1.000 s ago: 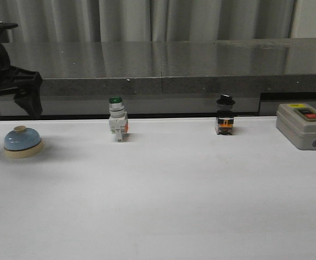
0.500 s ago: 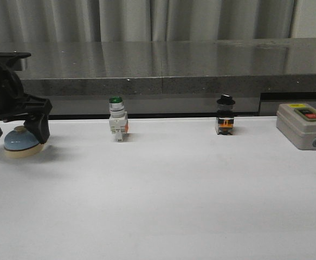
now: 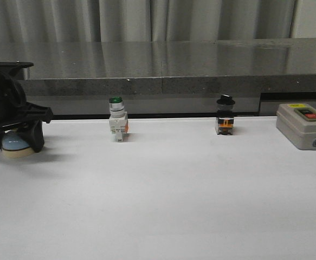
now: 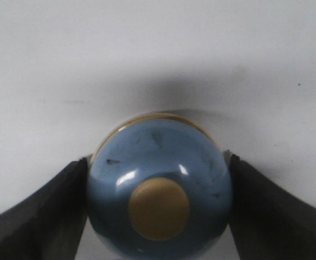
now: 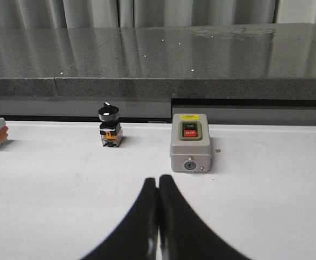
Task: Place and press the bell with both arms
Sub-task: 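Lift the bell with the left gripper and carry it toward table center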
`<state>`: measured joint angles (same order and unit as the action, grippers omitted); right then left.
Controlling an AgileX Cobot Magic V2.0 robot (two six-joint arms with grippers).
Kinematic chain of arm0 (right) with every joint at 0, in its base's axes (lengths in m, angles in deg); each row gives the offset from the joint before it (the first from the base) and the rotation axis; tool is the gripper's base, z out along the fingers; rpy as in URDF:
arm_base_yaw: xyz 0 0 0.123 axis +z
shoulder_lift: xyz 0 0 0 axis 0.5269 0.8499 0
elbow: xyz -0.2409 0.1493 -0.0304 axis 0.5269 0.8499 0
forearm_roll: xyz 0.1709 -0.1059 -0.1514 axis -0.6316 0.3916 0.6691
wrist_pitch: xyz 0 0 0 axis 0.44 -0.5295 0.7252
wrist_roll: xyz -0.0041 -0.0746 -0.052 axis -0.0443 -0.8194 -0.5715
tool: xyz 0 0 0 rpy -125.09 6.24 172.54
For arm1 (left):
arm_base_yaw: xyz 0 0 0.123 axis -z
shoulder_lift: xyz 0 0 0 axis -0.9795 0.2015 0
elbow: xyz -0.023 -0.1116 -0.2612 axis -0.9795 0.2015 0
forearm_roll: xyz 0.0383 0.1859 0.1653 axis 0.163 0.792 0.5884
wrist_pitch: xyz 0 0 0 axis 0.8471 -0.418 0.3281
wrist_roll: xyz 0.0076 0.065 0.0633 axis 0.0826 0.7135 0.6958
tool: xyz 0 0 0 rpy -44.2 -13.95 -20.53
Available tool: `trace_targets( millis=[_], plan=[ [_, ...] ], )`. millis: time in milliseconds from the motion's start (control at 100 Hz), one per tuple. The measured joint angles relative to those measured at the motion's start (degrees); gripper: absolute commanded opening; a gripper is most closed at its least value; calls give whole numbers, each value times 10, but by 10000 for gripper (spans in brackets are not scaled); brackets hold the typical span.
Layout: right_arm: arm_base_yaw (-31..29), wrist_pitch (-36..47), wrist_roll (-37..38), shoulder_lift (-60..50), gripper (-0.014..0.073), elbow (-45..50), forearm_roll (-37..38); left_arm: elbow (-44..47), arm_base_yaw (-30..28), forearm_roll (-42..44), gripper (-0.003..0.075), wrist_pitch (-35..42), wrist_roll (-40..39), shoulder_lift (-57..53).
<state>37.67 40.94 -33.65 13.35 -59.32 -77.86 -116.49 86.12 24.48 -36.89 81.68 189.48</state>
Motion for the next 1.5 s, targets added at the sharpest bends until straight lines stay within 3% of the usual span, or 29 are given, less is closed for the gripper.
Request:
trace_targets(
  millis=[380,670,1040,1500],
  plan=[
    [0,0,0,0,-69,0,0,0,13,3,167,-54,21,-102],
    [0,0,0,0,-69,0,0,0,108,3,167,-77,32,-163],
    [0,0,0,0,-69,0,0,-7,252,-1,168,-49,34,-155],
    [0,0,0,0,-69,0,0,-85,313,-5,168,-53,34,-26]
  ],
)
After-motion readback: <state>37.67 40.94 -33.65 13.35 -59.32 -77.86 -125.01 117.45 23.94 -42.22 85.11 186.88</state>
